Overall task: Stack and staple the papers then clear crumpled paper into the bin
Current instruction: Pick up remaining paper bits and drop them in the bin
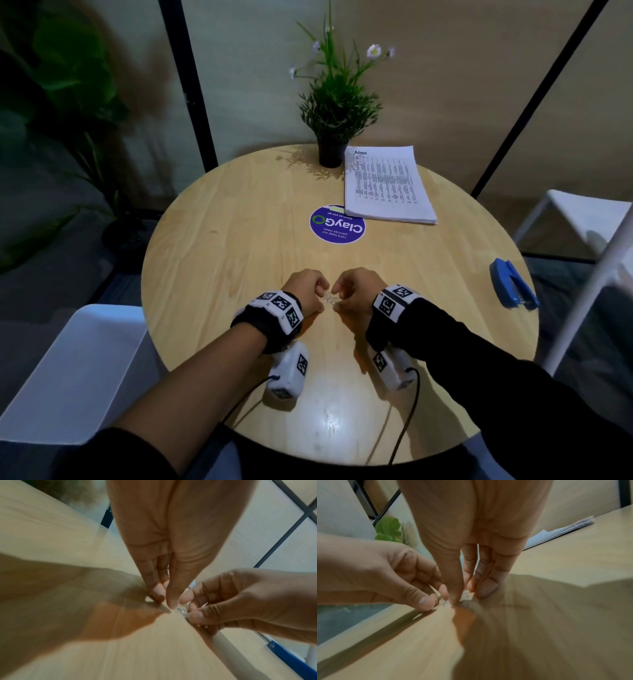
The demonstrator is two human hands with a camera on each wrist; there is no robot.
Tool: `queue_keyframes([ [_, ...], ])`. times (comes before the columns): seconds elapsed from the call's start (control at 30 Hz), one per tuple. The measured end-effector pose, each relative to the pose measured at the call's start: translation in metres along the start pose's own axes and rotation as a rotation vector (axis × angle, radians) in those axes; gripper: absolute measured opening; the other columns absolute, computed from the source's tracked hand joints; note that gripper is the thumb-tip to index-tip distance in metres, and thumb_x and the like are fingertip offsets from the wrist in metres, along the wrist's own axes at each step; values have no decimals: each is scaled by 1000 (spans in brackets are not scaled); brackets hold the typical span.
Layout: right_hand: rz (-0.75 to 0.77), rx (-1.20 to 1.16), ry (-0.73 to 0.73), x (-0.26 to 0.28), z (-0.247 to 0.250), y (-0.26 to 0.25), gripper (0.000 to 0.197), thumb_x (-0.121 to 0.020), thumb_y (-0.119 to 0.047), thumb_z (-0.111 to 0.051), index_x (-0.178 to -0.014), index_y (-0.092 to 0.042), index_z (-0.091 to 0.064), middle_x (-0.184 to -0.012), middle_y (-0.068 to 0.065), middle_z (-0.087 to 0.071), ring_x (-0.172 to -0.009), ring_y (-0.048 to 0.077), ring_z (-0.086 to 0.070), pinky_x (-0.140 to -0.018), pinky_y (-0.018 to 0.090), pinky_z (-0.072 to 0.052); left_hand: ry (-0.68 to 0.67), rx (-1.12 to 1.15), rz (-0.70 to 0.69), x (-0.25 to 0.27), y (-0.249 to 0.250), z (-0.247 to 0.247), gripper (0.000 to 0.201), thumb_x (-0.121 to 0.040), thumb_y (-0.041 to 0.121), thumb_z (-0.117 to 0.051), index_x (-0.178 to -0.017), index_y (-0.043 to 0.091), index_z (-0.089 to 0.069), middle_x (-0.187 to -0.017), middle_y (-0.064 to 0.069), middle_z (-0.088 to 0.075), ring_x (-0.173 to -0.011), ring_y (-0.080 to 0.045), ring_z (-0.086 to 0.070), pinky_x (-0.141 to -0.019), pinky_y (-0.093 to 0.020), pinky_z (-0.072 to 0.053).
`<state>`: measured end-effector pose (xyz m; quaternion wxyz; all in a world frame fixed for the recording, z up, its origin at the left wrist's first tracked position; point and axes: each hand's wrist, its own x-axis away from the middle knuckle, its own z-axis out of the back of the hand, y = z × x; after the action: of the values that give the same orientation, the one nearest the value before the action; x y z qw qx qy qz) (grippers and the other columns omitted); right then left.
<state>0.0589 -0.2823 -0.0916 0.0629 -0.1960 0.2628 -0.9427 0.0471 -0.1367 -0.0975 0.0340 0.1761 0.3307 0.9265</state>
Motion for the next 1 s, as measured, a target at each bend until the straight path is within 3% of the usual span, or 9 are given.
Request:
queue_keyframes([
  [0.13, -52, -28, 1, 2, 10, 11, 17, -69, -10, -80, -84, -13, -72, -70, -5, -63, -71, 10, -59, -66, 17, -45, 74, 110, 35, 1, -10, 8, 35, -73, -9, -68, -105, 5, -65, -92, -8, -67, -84, -18, -60, -83, -29, -54],
  [0.27, -76, -42, 25, 2, 1, 12, 19, -69, -20, -82, -83, -14, -71, -69, -6, -61, -67, 8, -55, -62, 17, -42, 97, 53, 29, 2, -12, 4, 28, -75, -2, -72, -102, 4, -69, -98, -11, -71, -82, -16, -60, -82, -23, -49],
  [0.33, -27, -35, 48, 1, -3, 4, 22, -68, -23, -83, -84, -14, -71, -68, -6, -60, -65, 8, -53, -62, 18, -41, 76, 47, 10, 0, -4, 0, 27, -76, -1, -71, -102, 5, -70, -99, -12, -72, -88, -21, -65, -87, -26, -51],
  [0.43, 65, 77, 31, -2, 0, -11, 31, -69, -19, -81, -97, -12, -70, -91, 3, -68, -80, 14, -58, -74, 23, -45, 55, 24, 1, -1, 1, 3, 34, -75, -1, -70, -107, 7, -63, -92, -9, -70, -87, -23, -65, -82, -28, -51],
  [0.57, 204, 292, 16, -3, -1, -21, 38, -81, -18, -70, -119, -18, -64, -117, 5, -63, -103, 22, -59, -88, 28, -46, 81, 75, 43, 3, -7, 10, 41, -75, -4, -69, -110, 9, -53, -83, -5, -60, -78, -21, -57, -71, -28, -48],
  [0.7, 299, 442, -60, 3, -6, -24, 28, -89, -19, -57, -115, -17, -68, -121, 9, -63, -110, 26, -57, -96, 37, -48, 69, 93, 62, 9, -15, 13, 43, -74, -3, -70, -111, 10, -53, -84, -4, -60, -79, -19, -56, -66, -24, -44],
  [0.9, 286, 514, -127, 10, -2, -24, 31, -90, -16, -55, -119, -14, -65, -124, 9, -61, -115, 27, -55, -99, 35, -44, 41, 77, 58, 14, -18, 15, 44, -74, -2, -71, -113, 12, -55, -82, 0, -60, -79, -16, -56, -61, -20, -43],
  [1.0, 268, 502, -121, 11, -2, -23, 31, -90, -14, -55, -119, -14, -66, -122, 8, -63, -112, 27, -56, -98, 32, -45, 42, 71, 64, 15, -18, 14, 43, -74, -1, -71, -112, 12, -57, -80, 2, -60, -80, -15, -56, -69, -24, -45],
])
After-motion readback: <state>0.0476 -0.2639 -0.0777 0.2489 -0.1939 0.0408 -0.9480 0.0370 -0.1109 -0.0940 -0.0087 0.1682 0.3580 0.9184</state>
